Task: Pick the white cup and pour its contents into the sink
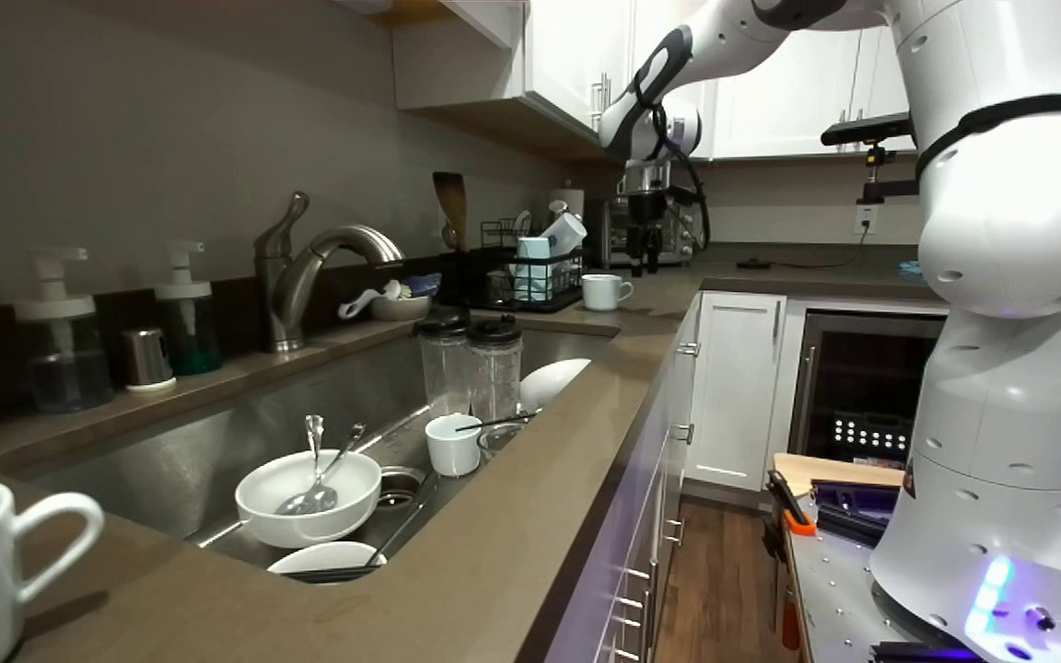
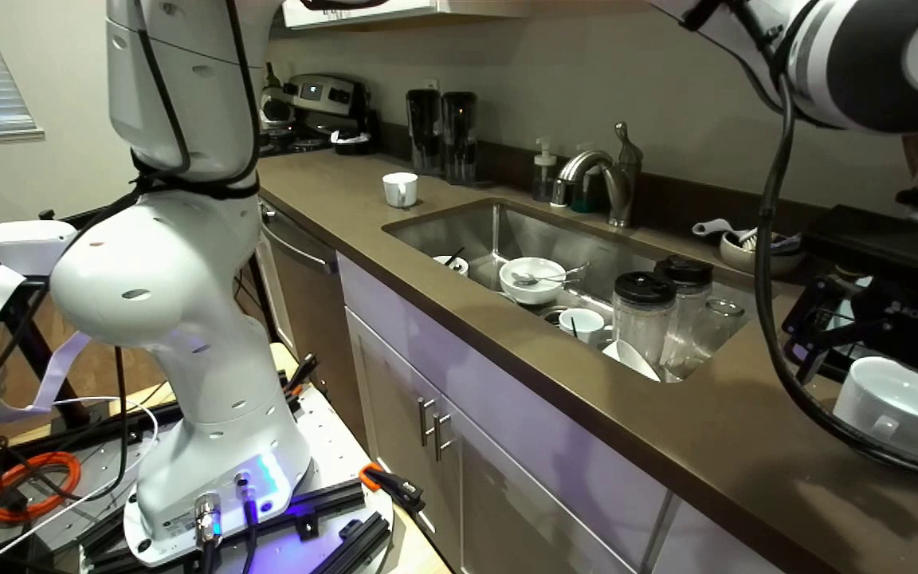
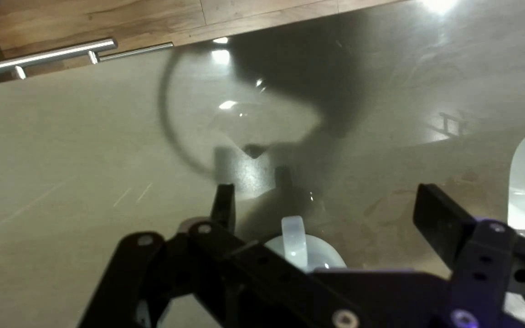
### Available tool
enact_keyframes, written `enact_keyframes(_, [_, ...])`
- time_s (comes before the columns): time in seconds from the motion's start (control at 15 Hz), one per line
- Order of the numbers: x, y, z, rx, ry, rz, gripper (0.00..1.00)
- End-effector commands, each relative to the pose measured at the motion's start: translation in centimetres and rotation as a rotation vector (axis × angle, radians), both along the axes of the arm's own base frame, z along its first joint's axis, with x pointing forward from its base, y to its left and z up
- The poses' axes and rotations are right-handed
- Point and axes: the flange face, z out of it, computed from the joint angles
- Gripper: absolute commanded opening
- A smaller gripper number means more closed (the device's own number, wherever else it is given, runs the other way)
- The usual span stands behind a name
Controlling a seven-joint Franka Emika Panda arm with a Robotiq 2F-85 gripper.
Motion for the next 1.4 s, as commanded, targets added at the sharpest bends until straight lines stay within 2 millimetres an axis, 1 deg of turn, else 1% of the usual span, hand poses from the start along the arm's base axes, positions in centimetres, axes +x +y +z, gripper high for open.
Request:
enact_keyframes(0.0, [-0.1, -1.1, -1.3, 0.016, -0.055, 0.068, 1.0])
enact_keyframes(0.27, [0.4, -1.9, -2.5, 0.015, -0.09, 0.129, 1.0])
enact_keyframes(0.47, [1.0, -2.4, -3.2, 0.018, -0.069, 0.153, 1.0])
enact_keyframes(1.07, [4.5, -3.8, -3.5, -0.006, -0.07, 0.172, 1.0])
enact_keyframes(1.2, [4.9, -4.0, -3.8, -0.001, -0.073, 0.175, 0.97])
enact_keyframes(1.27, [5.0, -4.1, -4.0, 0.003, -0.075, 0.175, 0.9])
enact_keyframes(1.33, [5.0, -4.1, -4.2, 0.008, -0.072, 0.175, 0.99])
